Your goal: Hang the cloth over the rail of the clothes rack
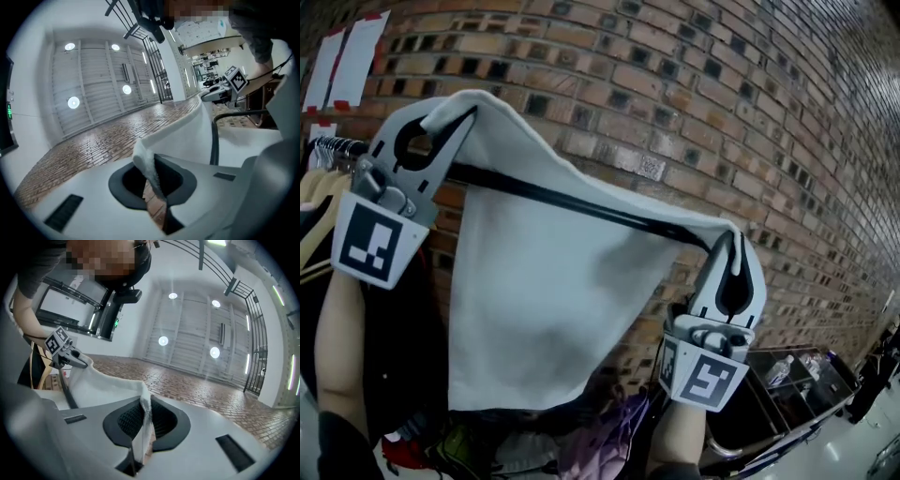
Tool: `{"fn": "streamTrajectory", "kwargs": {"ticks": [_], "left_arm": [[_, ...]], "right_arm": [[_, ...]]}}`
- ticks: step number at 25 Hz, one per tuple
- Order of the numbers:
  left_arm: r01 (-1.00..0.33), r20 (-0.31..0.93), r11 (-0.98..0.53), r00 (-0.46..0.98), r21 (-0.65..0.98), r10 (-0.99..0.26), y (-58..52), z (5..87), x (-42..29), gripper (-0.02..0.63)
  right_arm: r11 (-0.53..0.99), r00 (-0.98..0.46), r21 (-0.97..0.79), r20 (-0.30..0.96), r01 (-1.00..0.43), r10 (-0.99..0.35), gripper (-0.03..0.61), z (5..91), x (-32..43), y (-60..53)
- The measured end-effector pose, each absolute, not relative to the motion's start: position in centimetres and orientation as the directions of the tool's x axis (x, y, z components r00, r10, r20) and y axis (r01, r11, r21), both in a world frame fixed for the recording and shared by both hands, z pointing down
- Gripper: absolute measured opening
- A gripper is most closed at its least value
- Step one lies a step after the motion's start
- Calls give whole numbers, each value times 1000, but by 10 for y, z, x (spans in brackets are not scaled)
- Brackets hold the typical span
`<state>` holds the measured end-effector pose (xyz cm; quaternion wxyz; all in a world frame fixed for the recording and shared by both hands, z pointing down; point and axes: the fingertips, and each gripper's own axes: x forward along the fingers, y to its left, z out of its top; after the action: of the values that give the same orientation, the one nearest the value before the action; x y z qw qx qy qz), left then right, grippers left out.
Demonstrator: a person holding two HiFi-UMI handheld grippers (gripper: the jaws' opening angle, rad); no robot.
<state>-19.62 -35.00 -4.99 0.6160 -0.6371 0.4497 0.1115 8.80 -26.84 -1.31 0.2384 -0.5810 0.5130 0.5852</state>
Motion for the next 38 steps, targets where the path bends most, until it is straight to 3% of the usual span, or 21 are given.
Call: {"fn": "streamTrajectory", "kwargs": {"ticks": [5, 9, 21, 38], "left_arm": [[-659, -648, 148, 630, -738, -428, -332, -26, -199, 51], [-703, -689, 170, 568, -691, -450, -332, 13, -221, 52], [-672, -704, 273, 529, -689, -473, -344, 126, -207, 54], [-742, -668, 144, 477, -654, -572, -352, 215, -215, 58]], "right_arm": [[-357, -282, 367, -921, -859, -269, 15, -3, 74, -246], [-380, -307, 418, -896, -825, -319, 15, 31, 68, -252], [-322, -239, 421, -846, -848, -477, 15, 125, 91, -281], [-245, -203, 398, -799, -884, -566, 17, 209, 95, -287]]}}
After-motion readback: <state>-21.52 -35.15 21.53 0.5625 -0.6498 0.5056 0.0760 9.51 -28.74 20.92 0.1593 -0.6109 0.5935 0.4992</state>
